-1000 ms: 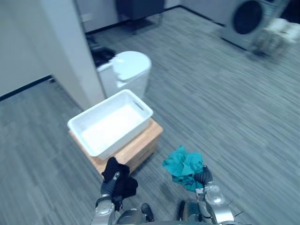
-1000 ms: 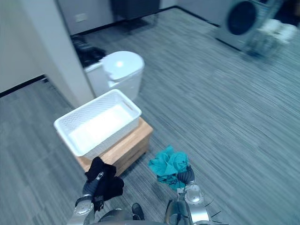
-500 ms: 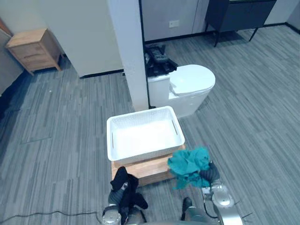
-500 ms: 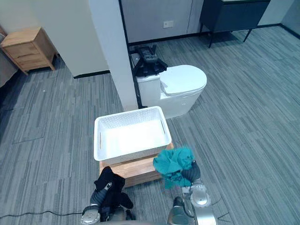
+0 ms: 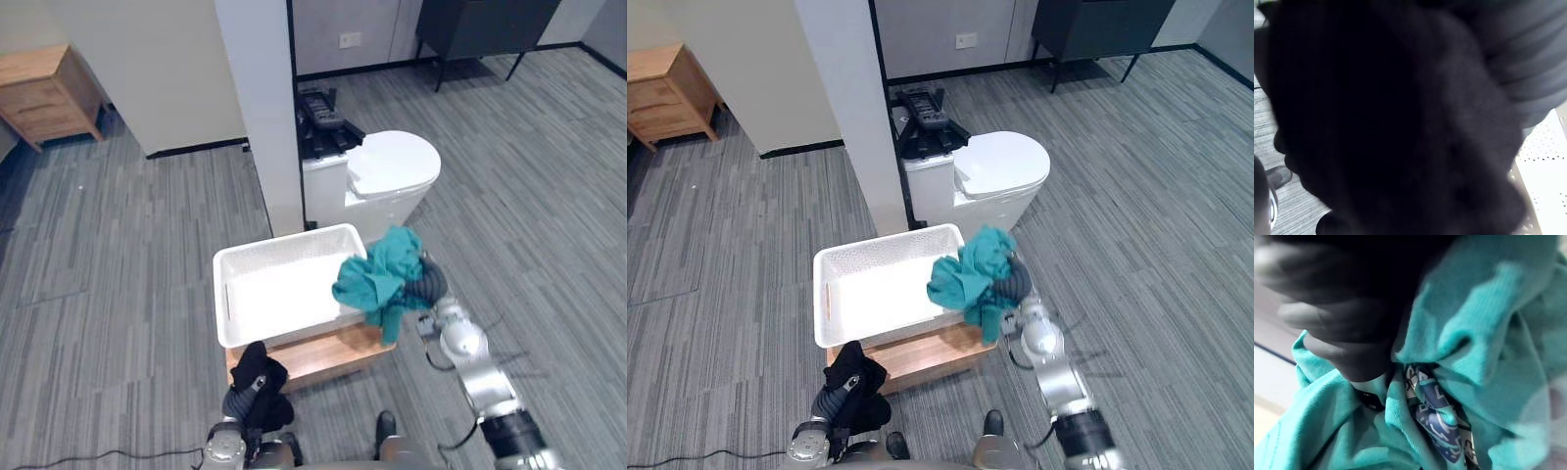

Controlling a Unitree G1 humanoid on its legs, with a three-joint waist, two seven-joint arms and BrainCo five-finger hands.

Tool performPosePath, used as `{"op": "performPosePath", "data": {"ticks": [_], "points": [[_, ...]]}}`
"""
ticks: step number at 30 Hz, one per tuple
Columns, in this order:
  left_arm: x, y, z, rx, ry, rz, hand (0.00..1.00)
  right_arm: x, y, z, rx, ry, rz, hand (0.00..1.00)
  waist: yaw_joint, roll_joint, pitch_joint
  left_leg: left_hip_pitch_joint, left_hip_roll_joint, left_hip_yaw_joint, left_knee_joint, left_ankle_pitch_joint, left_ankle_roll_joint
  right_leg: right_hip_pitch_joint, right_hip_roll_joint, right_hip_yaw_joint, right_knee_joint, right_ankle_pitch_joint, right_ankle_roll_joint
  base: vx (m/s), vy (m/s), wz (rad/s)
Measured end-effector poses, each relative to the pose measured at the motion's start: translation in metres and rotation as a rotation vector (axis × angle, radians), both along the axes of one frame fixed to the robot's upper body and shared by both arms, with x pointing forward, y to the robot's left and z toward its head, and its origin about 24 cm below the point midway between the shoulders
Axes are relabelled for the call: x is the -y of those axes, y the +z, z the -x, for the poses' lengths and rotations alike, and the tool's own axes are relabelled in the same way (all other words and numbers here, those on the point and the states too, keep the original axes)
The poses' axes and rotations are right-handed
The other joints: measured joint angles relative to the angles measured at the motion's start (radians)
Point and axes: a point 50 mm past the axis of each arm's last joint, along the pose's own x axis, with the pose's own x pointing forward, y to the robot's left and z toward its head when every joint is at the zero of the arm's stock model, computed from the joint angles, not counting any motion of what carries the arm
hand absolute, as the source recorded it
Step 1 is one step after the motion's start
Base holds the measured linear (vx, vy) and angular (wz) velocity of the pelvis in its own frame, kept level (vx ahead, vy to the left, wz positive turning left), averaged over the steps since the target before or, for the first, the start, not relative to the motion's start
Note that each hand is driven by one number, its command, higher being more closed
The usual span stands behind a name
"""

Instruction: Tidy the bed and pick cloth on bed and put in laundry

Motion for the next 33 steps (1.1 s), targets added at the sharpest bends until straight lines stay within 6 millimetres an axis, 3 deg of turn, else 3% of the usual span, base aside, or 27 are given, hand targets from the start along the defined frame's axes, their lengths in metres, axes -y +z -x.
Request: {"op": "performPosePath", "data": {"ticks": [3, 9, 13, 16, 19, 20, 23, 27, 33], "points": [[0.006, -0.001, -0.001, -0.002, -0.028, 0.009, 1.0, -0.019, 0.033, -0.018, 0.111, 0.097, 0.054, 1.0, 0.001, -0.005, -0.002, -0.032, 0.0, -0.02, -0.029, 0.037, 0.002, -0.034, 0.005, -0.001, -0.01, 0.039, -0.02, -0.1, -0.016, 0.16], [0.011, 0.004, -0.014, 0.04, -0.038, 0.011, 1.0, -0.04, 0.039, -0.043, 0.096, 0.162, 0.14, 1.0, 0.023, 0.004, 0.024, -0.129, -0.001, -0.085, -0.035, 0.074, 0.018, -0.089, 0.009, -0.039, -0.023, 0.117, -0.038, -0.12, 0.007, 0.3], [0.009, 0.013, -0.025, 0.112, 0.0, 0.022, 1.0, -0.036, 0.05, -0.061, 0.092, 0.131, 0.184, 1.0, 0.036, 0.027, 0.087, -0.19, -0.011, -0.153, -0.057, 0.123, 0.019, -0.128, 0.0, -0.089, -0.017, 0.136, -0.048, -0.11, 0.04, 0.56], [0.01, 0.023, -0.033, 0.169, 0.013, 0.037, 1.0, -0.025, 0.055, -0.073, 0.077, 0.078, 0.229, 1.0, 0.062, 0.063, 0.136, -0.235, -0.018, -0.203, -0.081, 0.172, 0.018, -0.151, -0.005, -0.14, -0.019, 0.136, -0.048, -0.07, 0.025, 0.51], [0.011, 0.029, -0.038, 0.204, 0.015, 0.044, 1.0, -0.013, 0.042, -0.079, 0.011, 0.018, 0.267, 1.0, 0.083, 0.093, 0.165, -0.246, -0.018, -0.243, -0.126, 0.218, 0.013, -0.158, 0.0, -0.172, -0.021, 0.135, -0.048, -0.04, 0.022, 0.42], [0.012, 0.033, -0.04, 0.224, 0.018, 0.056, 1.0, -0.007, 0.04, -0.083, -0.012, -0.013, 0.266, 0.0, 0.083, 0.104, 0.175, -0.251, -0.018, -0.247, -0.142, 0.235, 0.012, -0.163, 0.0, -0.187, -0.021, 0.135, -0.048, -0.04, 0.025, 0.28], [0.013, 0.047, -0.051, 0.306, 0.014, 0.067, 1.0, 0.007, 0.053, -0.096, -0.011, -0.116, 0.258, 0.0, 0.085, 0.114, 0.226, -0.257, -0.021, -0.248, -0.158, 0.259, 0.012, -0.167, -0.003, -0.189, -0.029, 0.134, -0.047, -0.05, 0.029, 0.12], [0.018, 0.06, -0.058, 0.381, 0.009, 0.093, 1.0, 0.028, 0.077, -0.11, 0.008, -0.246, 0.222, 0.0, 0.08, 0.128, 0.239, -0.283, -0.025, -0.239, -0.166, 0.28, 0.007, -0.185, -0.01, -0.19, -0.032, 0.092, -0.025, -0.05, -0.01, 0.06], [0.037, 0.088, -0.075, 0.516, -0.036, 0.134, 1.0, 0.062, 0.098, -0.106, 0.107, -0.418, 0.234, 0.0, 0.069, 0.132, 0.241, -0.275, -0.009, -0.229, -0.167, 0.294, -0.002, -0.179, 0.004, -0.187, -0.033, 0.096, -0.014, 0.0, -0.042, -0.02]]}}
